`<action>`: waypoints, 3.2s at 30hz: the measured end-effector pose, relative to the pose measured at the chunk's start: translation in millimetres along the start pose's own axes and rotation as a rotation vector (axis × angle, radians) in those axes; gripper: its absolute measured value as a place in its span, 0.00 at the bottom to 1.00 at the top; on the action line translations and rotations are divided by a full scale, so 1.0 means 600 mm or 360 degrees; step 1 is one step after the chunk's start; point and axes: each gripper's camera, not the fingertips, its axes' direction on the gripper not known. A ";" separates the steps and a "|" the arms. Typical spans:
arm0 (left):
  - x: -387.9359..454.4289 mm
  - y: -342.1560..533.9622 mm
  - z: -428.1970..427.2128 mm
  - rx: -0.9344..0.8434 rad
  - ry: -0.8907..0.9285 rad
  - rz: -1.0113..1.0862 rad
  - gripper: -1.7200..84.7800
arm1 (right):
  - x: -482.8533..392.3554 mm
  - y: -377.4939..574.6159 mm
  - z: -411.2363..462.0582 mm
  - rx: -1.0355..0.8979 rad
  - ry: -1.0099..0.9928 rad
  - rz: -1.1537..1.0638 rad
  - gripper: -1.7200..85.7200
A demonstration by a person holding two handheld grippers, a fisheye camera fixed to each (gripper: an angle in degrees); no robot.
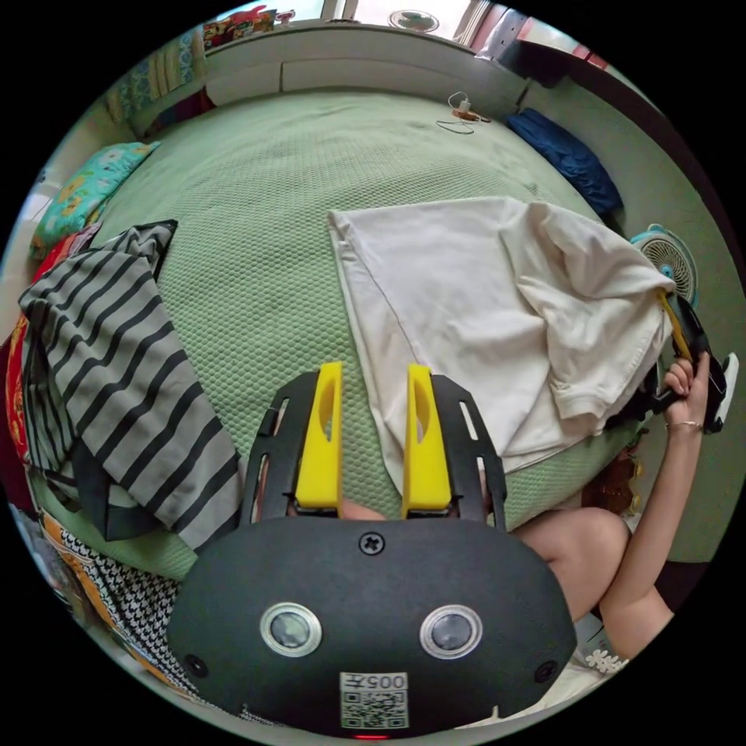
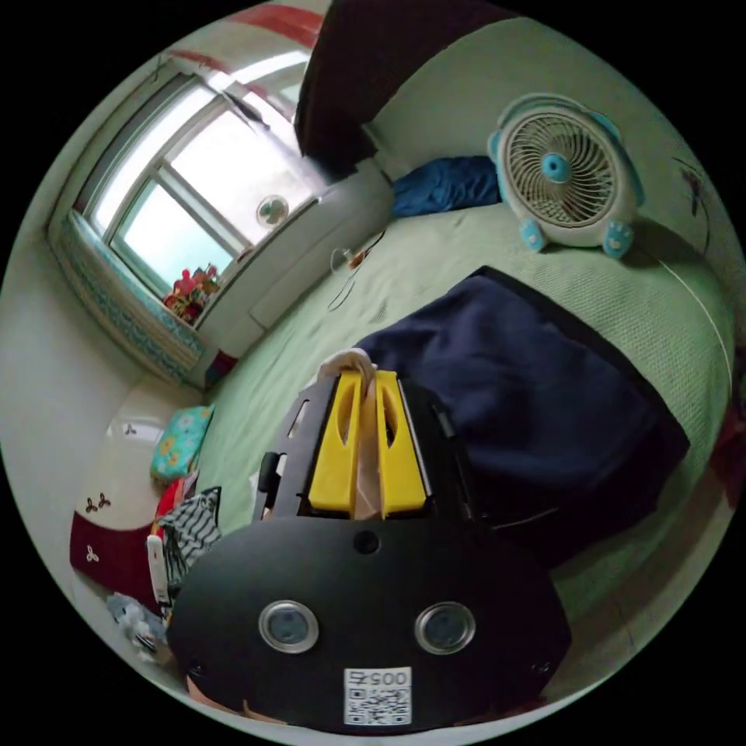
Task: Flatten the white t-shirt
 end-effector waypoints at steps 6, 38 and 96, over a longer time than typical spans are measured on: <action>0.017 -0.004 0.008 -0.0057 0.0066 0.0047 0.21 | -0.077 0.004 0.078 -0.0433 0.0163 -0.0302 0.11; 0.049 0.054 -0.058 -0.0162 -0.0118 0.0220 0.07 | -0.551 0.237 0.311 -0.1652 0.0183 -0.1741 0.02; -0.042 0.228 -0.255 0.0254 0.0327 0.0019 0.09 | -0.358 -0.015 -0.082 -0.0666 0.0056 -0.1489 0.14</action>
